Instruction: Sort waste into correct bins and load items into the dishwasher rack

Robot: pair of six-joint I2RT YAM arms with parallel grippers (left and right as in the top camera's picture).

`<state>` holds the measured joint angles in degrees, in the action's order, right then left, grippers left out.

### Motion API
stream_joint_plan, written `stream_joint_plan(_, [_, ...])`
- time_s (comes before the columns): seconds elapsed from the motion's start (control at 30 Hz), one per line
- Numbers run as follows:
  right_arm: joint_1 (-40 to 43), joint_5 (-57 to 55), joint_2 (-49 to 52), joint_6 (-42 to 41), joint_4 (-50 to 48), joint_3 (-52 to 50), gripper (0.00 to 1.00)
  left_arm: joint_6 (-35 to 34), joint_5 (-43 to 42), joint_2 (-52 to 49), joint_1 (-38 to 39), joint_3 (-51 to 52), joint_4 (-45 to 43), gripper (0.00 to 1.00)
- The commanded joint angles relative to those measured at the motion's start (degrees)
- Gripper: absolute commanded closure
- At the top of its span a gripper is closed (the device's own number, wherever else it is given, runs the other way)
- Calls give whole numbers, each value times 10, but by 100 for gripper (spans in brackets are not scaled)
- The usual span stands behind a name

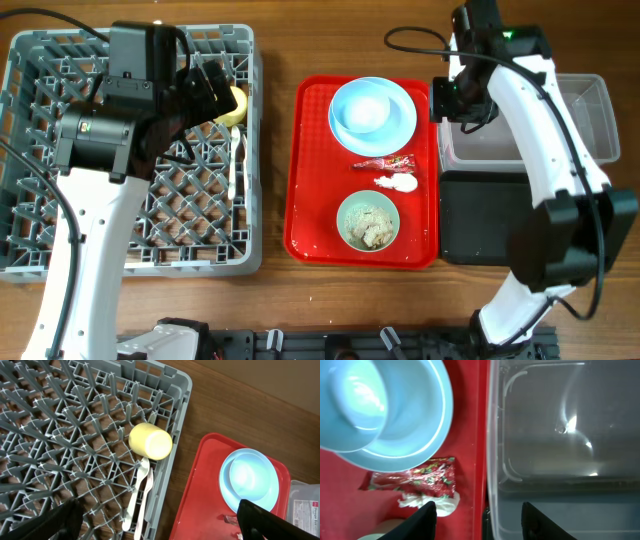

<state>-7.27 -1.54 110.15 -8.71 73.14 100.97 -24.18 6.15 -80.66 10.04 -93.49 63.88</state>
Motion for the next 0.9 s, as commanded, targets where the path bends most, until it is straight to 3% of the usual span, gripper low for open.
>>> stream_joint_plan(0.0, [19, -3, 33, 8, -7, 6, 47, -3, 3, 2, -3, -5, -1, 0])
stream_joint_plan(0.07, [27, -1, 43, 8, -4, 6, 53, -3, 3, 2, -3, -5, -1, 0])
stream_joint_plan(0.17, [28, 0, 47, -4, -16, -18, 83, -3, 3, 2, -3, -5, -2, 0])
stream_joint_plan(0.2, [28, -1, 47, -4, -22, -31, 87, -3, 3, 2, -3, -5, -1, 0])
stream_joint_plan(0.37, [28, 1, 47, -4, -53, -86, 82, -3, 3, 2, -3, -5, -1, 0])
stream_joint_plan(0.47, [28, 1, 47, -3, -54, -86, 72, -3, 3, 2, -3, -5, -1, 0])
stream_joint_plan(0.63, [29, -2, 43, 3, -51, -80, 66, -3, 3, 2, -3, -5, -1, 0])
stream_joint_plan(0.87, [28, -1, -10, 13, -47, -67, 44, -3, 3, 2, -3, -5, -1, 0])
